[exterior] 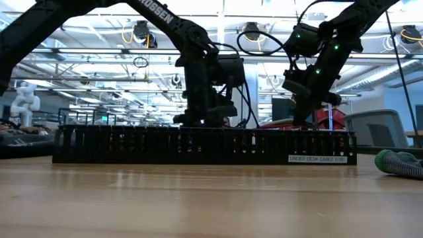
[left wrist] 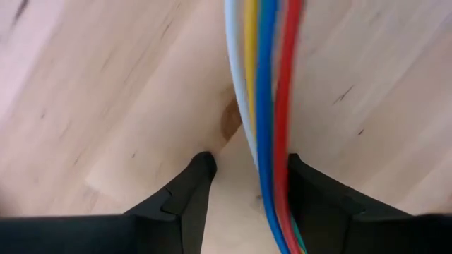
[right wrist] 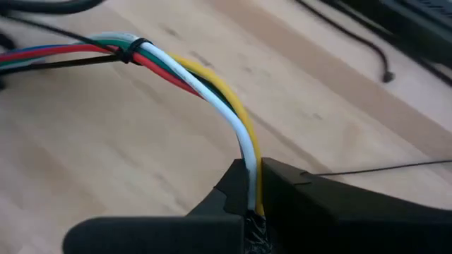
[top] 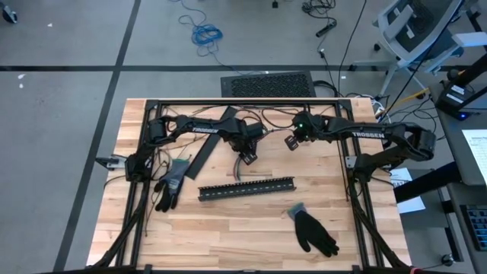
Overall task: Ziptie cables
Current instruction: Put the ziptied cable wires into the cable duct
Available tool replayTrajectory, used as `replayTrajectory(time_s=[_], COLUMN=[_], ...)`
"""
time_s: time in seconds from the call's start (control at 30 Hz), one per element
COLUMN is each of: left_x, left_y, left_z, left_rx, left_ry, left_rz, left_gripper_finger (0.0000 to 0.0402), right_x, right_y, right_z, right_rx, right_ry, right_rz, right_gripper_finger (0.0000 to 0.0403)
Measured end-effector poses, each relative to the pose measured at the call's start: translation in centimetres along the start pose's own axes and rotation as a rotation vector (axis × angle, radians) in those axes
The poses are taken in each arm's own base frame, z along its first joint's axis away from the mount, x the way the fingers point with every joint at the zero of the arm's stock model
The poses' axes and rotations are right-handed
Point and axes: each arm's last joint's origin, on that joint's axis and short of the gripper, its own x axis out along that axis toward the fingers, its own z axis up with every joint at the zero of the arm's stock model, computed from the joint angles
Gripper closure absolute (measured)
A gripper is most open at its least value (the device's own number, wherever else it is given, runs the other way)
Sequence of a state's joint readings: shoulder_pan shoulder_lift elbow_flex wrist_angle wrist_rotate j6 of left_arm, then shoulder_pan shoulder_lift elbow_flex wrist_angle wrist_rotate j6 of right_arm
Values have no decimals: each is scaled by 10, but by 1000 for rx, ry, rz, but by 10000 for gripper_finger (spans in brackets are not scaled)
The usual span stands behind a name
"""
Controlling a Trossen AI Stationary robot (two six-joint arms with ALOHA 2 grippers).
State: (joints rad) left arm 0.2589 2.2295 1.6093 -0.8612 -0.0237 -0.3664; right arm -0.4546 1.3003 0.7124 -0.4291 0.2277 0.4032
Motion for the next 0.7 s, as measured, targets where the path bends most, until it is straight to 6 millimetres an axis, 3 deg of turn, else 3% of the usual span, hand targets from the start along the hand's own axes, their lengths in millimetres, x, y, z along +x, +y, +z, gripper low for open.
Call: replayTrajectory(time_s=[0.33, 0.7], left_x=[0, 6], left_y=[-4, -2], left_z=[-3, -7], left_rx=[21, 34], left_ry=[-16, 16], left_rz=[56, -9], left_gripper_finger=[222, 223], right_x=[2, 2], right_y=[-8, -8], right_z=[3, 3], right_rx=[29, 28], right_ry=[-2, -4], right_rz=[-25, -22], right_gripper_finger=[399, 399])
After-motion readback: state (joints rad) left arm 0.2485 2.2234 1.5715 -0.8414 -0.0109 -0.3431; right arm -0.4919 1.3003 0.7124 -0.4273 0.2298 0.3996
